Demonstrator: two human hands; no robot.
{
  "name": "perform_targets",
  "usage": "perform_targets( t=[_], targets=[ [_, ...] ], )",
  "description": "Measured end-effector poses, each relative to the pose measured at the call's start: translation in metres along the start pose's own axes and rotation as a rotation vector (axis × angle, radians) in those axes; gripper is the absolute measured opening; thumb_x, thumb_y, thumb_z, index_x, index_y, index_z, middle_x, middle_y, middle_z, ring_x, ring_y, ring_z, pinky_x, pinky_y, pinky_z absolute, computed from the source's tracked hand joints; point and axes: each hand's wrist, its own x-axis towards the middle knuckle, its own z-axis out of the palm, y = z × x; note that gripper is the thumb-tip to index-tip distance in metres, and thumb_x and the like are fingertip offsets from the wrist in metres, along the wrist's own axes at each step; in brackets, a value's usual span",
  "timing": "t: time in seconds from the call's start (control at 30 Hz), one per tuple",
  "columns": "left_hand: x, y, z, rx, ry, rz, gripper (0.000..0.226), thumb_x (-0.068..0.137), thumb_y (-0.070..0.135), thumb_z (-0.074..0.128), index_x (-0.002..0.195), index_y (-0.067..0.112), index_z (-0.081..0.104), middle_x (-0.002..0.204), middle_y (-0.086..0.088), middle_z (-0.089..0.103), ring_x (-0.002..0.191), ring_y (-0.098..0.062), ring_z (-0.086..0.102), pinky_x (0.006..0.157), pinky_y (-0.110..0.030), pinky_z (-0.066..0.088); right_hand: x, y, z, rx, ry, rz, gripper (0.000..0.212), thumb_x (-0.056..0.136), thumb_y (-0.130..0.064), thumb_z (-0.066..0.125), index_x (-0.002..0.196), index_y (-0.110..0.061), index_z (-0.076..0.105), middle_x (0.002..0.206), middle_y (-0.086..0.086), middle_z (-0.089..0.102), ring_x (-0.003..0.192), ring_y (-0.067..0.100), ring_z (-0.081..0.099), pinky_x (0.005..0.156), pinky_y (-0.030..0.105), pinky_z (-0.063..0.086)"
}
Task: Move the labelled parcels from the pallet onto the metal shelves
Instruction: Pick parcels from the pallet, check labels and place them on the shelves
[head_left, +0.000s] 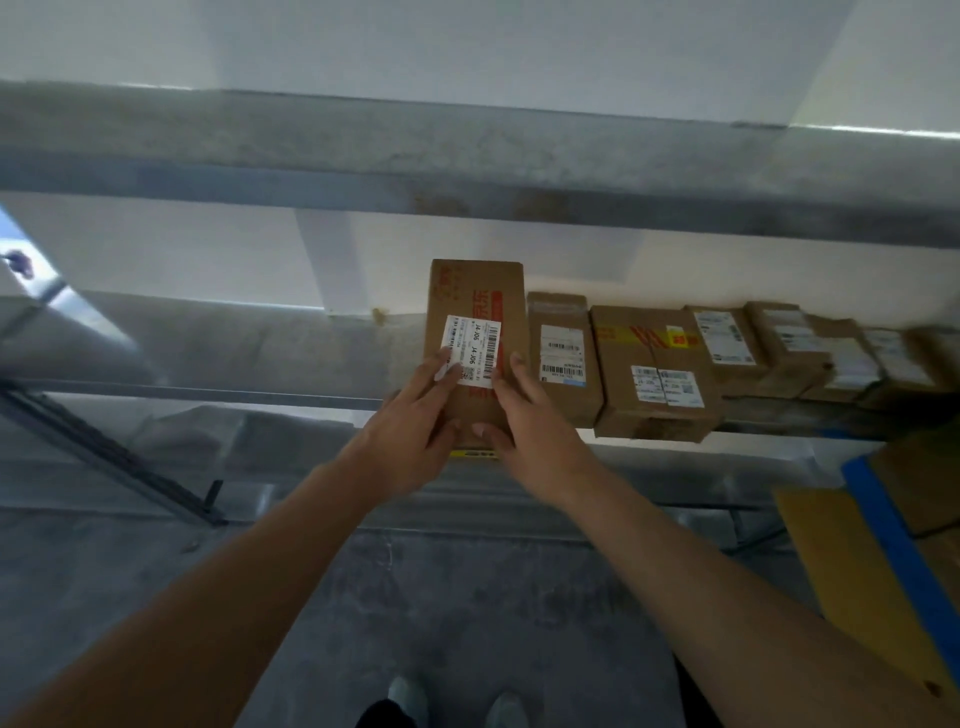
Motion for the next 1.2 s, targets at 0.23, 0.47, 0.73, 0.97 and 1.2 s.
perform_targets(
  t=[0.23, 0.47, 0.73, 0.97, 1.2],
  targets=[
    [-0.006, 0.020, -0.010, -0.036, -0.037, 0.064, 0.080, 0.098, 0.047, 0.033, 0.164, 0.013, 0.002, 0.171, 0.003, -0.002, 0.154, -0.027, 0.023, 0.119, -0.051, 0.036, -0.029, -0.014, -0.014, -0.007, 0.067, 0.062, 0.080, 0.102, -0.038, 0.055, 0.162, -0.011, 0.008, 0.170, 0.002, -0.009, 0.156, 0.021, 0.005, 0.125, 0.036, 0.018],
    [-0.011, 0.022, -0.025, -0.020, -0.103, 0.210, 0.082, 0.097, 0.054, 0.027, 0.164, 0.014, 0.002, 0.170, 0.000, 0.004, 0.154, -0.024, 0.021, 0.119, -0.051, 0.036, -0.061, -0.038, -0.011, -0.005, 0.198, 0.136, 0.081, 0.101, -0.037, 0.057, 0.162, -0.013, 0.008, 0.170, 0.001, -0.001, 0.155, 0.020, 0.008, 0.124, 0.041, 0.025],
    [-0.025, 0.047, -0.035, -0.021, -0.136, 0.370, 0.078, 0.098, 0.046, 0.034, 0.163, 0.011, 0.010, 0.171, 0.002, 0.002, 0.155, -0.024, 0.020, 0.119, -0.050, 0.036, -0.112, -0.067, -0.010, -0.018, 0.331, 0.292, 0.079, 0.102, -0.035, 0.056, 0.161, -0.011, 0.009, 0.170, 0.005, 0.002, 0.154, 0.024, 0.017, 0.124, 0.040, 0.026],
    [-0.028, 0.089, -0.028, -0.039, -0.191, 0.560, 0.074, 0.105, 0.032, 0.048, 0.163, 0.010, 0.009, 0.172, 0.001, -0.003, 0.157, -0.024, 0.011, 0.122, -0.048, 0.032, -0.165, -0.070, -0.015, -0.026, 0.449, 0.431, 0.079, 0.102, -0.037, 0.056, 0.161, -0.008, 0.011, 0.170, 0.003, 0.000, 0.154, 0.021, 0.013, 0.121, 0.033, 0.023],
    [-0.021, 0.160, -0.005, -0.059, -0.238, 0.690, 0.074, 0.105, 0.030, 0.051, 0.163, 0.010, 0.011, 0.171, 0.003, -0.001, 0.156, -0.024, 0.015, 0.123, -0.047, 0.031, -0.218, -0.039, -0.034, -0.032, 0.555, 0.549, 0.079, 0.102, -0.036, 0.057, 0.161, -0.008, 0.012, 0.170, 0.002, -0.001, 0.155, 0.018, 0.008, 0.120, 0.024, 0.013]
  ],
)
